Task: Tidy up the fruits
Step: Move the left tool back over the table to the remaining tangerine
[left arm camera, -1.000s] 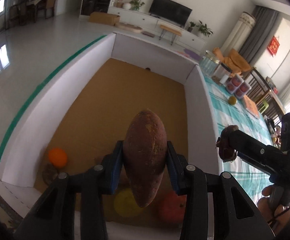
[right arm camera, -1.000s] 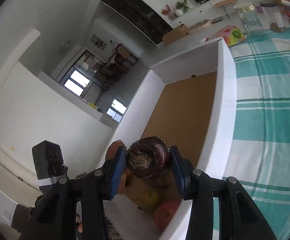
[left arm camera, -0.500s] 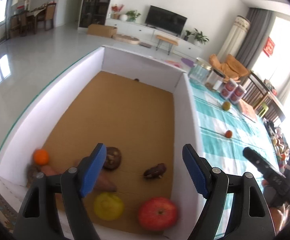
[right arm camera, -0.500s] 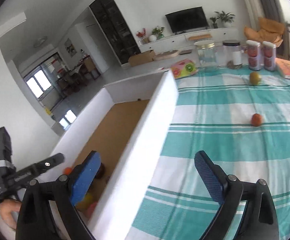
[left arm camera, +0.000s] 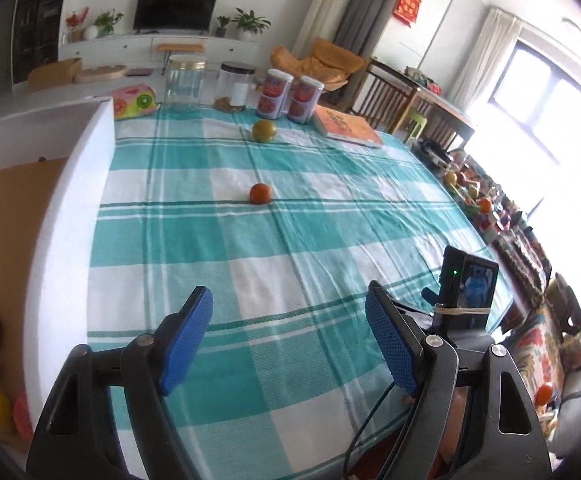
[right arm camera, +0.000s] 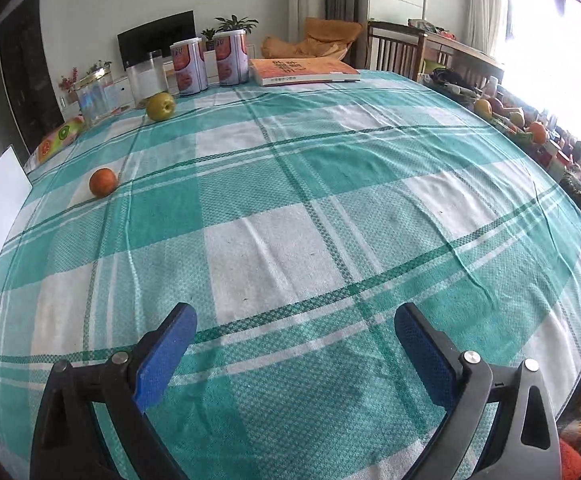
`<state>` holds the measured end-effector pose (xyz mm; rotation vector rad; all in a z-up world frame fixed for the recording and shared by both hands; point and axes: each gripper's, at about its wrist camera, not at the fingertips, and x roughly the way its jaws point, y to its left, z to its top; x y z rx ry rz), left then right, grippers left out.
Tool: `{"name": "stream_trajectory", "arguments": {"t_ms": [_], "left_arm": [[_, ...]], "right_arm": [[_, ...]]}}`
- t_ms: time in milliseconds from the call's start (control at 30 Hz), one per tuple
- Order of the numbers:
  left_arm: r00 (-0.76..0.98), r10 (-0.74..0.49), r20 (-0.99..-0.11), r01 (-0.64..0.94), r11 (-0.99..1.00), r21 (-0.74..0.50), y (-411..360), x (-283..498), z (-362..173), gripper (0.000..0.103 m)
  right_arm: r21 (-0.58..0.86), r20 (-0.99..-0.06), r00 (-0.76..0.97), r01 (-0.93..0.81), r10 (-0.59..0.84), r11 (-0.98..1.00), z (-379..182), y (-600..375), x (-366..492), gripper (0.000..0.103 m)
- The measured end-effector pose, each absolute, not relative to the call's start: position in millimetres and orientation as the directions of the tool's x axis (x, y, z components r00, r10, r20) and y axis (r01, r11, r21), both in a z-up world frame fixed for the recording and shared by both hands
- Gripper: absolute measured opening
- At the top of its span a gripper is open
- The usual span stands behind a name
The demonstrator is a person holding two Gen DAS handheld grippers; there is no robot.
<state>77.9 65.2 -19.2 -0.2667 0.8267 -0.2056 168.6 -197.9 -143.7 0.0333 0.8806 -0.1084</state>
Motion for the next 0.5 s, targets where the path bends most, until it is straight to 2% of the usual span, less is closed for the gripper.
{"name": "stream_trajectory", "arguments": {"t_ms": [267,500], "left_arm": [[0.619,-0.224,-0.753,0.067,0.97,-0.233,36.4,88.5,-45.9,0.081],[0.604,-0.185,-0.775,0.017,0.975,-0.219,40.4,109.3,-61.7,0.081]], "right_arm": [[0.019,-0.79,0.61,0.122,-0.06,0.992,-153.5,-196.6,175.4,0.099],[0.02,-0.798,0.6,0.116,-0.054,0.993,-155.9,-195.7,176.8,0.101]]}}
